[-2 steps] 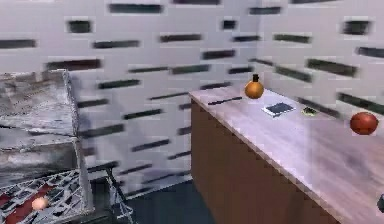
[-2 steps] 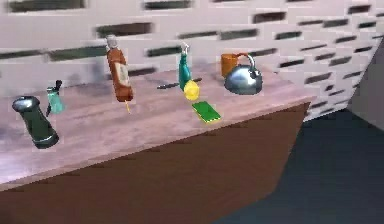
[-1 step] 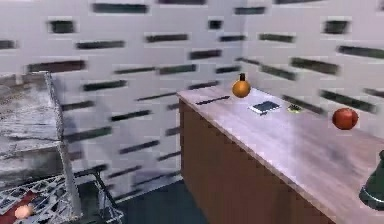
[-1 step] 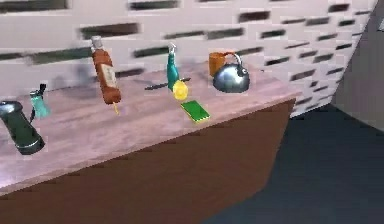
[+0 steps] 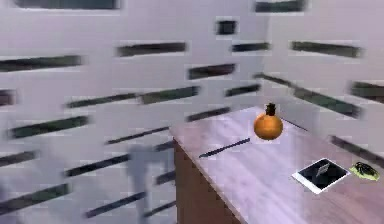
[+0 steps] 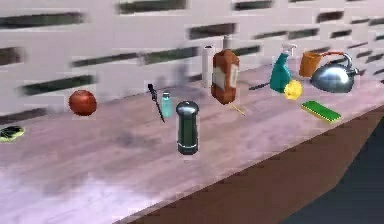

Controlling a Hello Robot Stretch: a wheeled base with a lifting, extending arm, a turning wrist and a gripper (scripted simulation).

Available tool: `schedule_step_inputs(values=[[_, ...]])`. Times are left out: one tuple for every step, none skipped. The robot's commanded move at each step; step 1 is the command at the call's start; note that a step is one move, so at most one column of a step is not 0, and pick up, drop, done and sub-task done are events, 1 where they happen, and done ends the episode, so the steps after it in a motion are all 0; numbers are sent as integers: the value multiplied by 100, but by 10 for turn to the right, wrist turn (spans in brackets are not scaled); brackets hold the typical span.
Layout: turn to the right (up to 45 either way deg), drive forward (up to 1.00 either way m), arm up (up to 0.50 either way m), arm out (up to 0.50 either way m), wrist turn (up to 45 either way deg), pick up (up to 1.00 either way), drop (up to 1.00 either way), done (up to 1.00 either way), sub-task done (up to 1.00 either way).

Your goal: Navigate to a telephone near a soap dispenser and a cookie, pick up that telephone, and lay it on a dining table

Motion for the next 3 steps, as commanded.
schedule_step_inputs(values=[[-450,0,0,0,0,0,0,0,0],[0,0,50,0,0,0,0,0,0],[0,0,38,0,0,0,0,0,0]])
